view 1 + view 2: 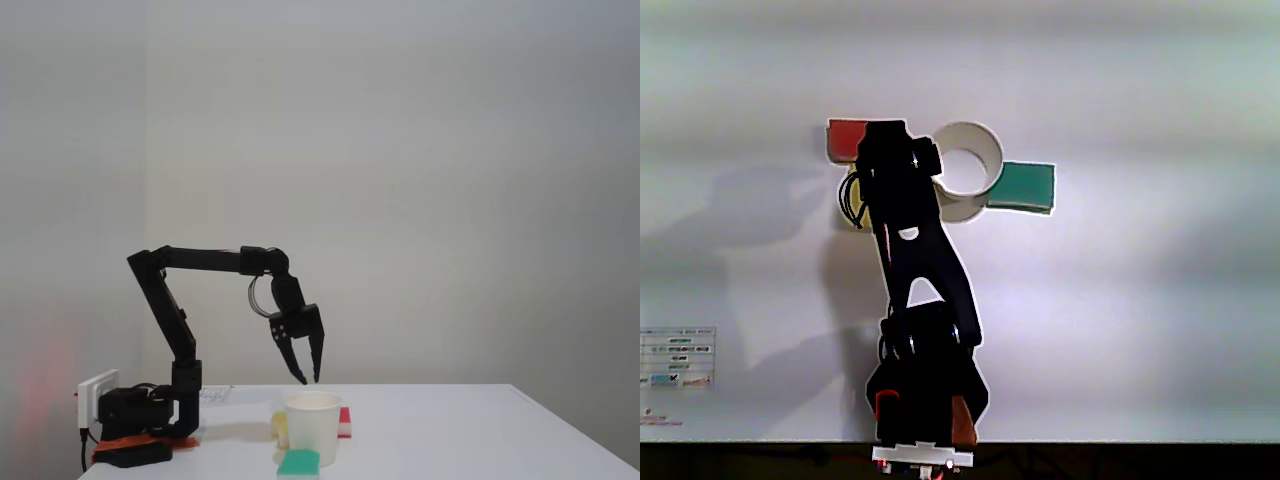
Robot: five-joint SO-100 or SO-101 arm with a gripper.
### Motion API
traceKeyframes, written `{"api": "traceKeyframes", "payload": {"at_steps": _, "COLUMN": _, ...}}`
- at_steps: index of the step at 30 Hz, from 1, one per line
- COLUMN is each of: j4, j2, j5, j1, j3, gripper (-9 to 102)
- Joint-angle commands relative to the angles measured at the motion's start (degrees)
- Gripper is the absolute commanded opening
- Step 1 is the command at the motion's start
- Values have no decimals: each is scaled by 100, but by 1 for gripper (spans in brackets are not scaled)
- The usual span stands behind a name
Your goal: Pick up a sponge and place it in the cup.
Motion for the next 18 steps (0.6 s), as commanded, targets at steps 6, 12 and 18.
{"api": "traceKeyframes", "payload": {"at_steps": 6, "j4": -316, "j2": -26, "j5": 44, "j1": -97, "j3": 264, "gripper": 8}}
{"api": "traceKeyframes", "payload": {"at_steps": 12, "j4": -624, "j2": -202, "j5": 44, "j1": -79, "j3": 431, "gripper": 13}}
{"api": "traceKeyframes", "payload": {"at_steps": 18, "j4": -896, "j2": -193, "j5": 44, "j1": -105, "j3": 817, "gripper": 21}}
